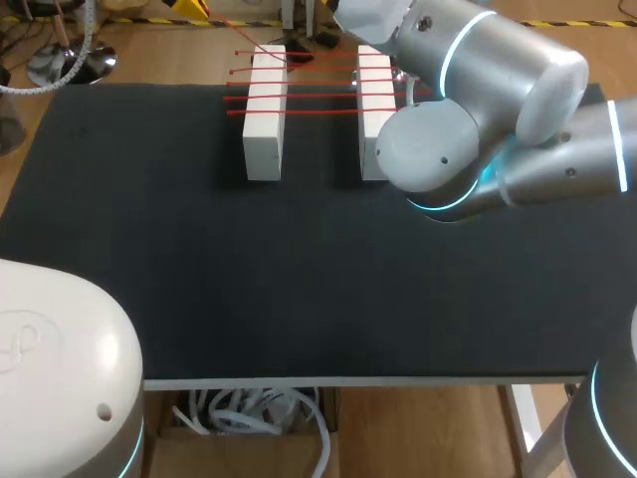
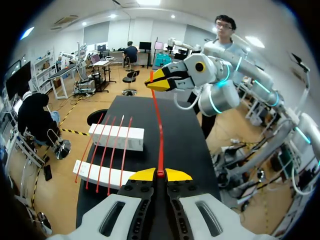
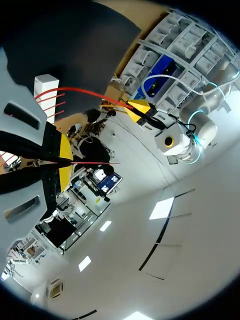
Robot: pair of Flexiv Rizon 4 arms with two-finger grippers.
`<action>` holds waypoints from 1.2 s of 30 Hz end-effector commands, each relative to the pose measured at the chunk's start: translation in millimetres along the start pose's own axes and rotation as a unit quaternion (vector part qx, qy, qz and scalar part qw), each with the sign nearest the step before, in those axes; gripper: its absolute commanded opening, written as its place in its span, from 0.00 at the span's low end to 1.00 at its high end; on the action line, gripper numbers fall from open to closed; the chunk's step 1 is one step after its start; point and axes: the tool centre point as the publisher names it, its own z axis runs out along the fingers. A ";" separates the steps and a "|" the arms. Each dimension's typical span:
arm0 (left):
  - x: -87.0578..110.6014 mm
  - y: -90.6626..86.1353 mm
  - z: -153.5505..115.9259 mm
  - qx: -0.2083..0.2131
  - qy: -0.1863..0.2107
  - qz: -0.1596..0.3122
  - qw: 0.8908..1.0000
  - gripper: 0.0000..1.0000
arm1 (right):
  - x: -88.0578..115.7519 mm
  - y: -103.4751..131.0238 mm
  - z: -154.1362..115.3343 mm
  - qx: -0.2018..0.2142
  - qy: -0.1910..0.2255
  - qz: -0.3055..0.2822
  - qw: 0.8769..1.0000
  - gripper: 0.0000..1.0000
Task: Grab the tape and strap the tape.
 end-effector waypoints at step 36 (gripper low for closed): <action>0.3 0.0 -0.8 -0.001 0.001 0.000 1.000 0.00 | 20.2 29.8 18.3 0.128 0.020 -0.310 0.942 0.00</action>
